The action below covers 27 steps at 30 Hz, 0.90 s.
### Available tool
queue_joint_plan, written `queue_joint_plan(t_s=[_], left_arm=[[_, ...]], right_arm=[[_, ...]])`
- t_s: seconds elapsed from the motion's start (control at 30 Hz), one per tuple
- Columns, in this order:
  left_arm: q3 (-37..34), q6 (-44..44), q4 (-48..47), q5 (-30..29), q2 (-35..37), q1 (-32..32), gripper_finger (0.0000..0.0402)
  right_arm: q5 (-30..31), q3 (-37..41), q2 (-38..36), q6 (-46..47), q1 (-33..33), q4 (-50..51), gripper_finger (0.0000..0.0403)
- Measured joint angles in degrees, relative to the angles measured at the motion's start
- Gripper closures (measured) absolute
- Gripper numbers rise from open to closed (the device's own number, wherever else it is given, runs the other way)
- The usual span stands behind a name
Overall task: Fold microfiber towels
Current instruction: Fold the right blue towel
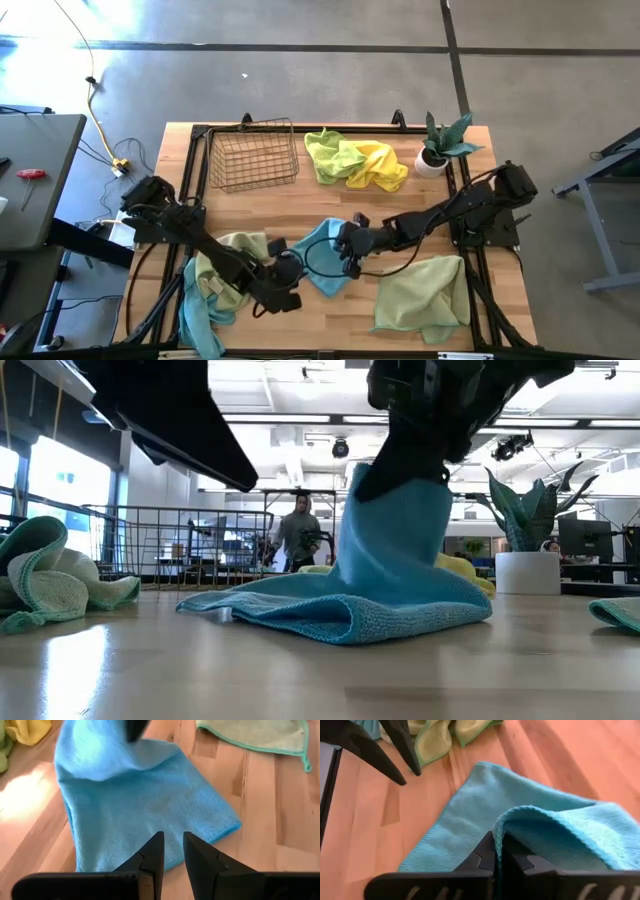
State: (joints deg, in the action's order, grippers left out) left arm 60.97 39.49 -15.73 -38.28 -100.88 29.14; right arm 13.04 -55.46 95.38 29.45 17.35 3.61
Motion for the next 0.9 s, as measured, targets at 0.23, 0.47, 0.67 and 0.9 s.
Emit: queue_joint_plan(t_s=[0.23, 0.47, 0.67, 0.9], left_arm=[[0.0, 3.4, -2.1, -1.7, 0.0, 1.1, 0.0339], [0.0, 4.5, -2.6, -2.1, -1.7, 1.0, 0.0339], [0.0, 5.7, -2.3, -1.6, -3.7, 1.0, 0.0339], [0.0, 7.6, -1.0, -1.6, -8.8, 0.8, 0.0339]], right_arm=[[-0.7, 0.0, 4.3, 3.3, 1.9, -8.0, 0.0402], [-0.9, 0.0, 7.6, 5.6, 3.0, -12.1, 0.0402], [-1.1, 0.0, 9.1, 6.6, 3.0, -15.0, 0.0402], [-2.5, 0.0, 9.1, 6.6, 3.3, -17.3, 0.0402]])
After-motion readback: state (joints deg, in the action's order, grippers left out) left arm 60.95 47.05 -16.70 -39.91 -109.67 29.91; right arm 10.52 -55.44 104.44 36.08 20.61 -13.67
